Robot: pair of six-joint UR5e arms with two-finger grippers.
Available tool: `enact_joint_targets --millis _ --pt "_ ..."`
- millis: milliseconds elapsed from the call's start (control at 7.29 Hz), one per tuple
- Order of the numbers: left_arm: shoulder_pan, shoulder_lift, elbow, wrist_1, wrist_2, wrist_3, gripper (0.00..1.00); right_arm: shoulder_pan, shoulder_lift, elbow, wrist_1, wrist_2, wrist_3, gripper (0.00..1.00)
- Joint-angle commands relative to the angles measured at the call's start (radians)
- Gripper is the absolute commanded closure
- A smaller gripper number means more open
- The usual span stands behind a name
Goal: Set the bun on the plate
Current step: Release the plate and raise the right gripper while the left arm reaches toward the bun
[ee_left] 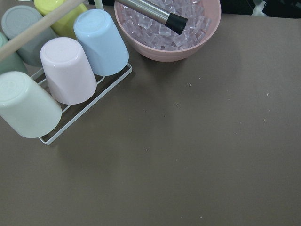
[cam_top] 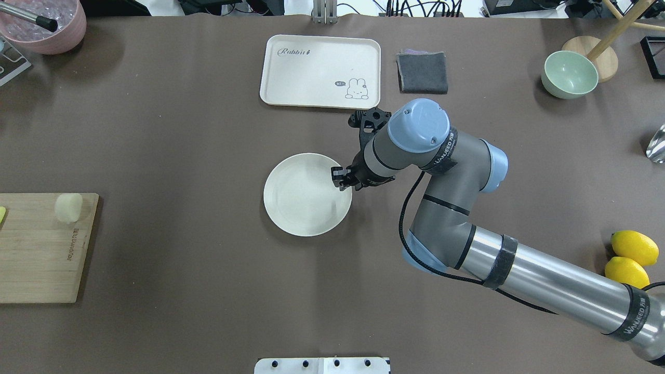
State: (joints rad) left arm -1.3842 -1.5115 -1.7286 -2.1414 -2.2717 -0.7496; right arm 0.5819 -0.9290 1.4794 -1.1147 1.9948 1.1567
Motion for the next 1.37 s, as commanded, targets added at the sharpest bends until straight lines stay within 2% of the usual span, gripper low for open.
enact_joint_targets --millis 0,137,275,412,549,824,1098,1235 --pt "0.201 0.066 -0.061 -0.12 0.084 -0.267 0.03 0.064 -0.013 0.008 0.0 0.063 -0.011 0.0" --pt "0.271 0.097 -0.113 -0.12 0.131 -0.349 0.03 0.105 -0.016 0.01 0.0 0.114 -0.018 0.0" --pt "0.342 0.099 -0.129 -0.121 0.171 -0.414 0.03 0.128 -0.037 0.027 0.001 0.122 -0.026 0.0" --pt "0.435 0.094 -0.128 -0.129 0.258 -0.419 0.03 0.148 -0.048 0.041 0.001 0.133 -0.041 0.0" --pt "0.505 0.088 -0.114 -0.13 0.303 -0.419 0.03 0.163 -0.048 0.042 0.001 0.154 -0.045 0.0" --pt "0.54 0.077 -0.05 -0.185 0.319 -0.402 0.05 0.177 -0.063 0.061 0.001 0.164 -0.045 0.0" --pt "0.547 0.088 -0.032 -0.189 0.319 -0.363 0.07 0.185 -0.064 0.064 0.001 0.156 -0.043 0.0" --pt "0.547 0.09 -0.032 -0.187 0.32 -0.349 0.13 0.185 -0.067 0.065 0.001 0.153 -0.043 0.0"
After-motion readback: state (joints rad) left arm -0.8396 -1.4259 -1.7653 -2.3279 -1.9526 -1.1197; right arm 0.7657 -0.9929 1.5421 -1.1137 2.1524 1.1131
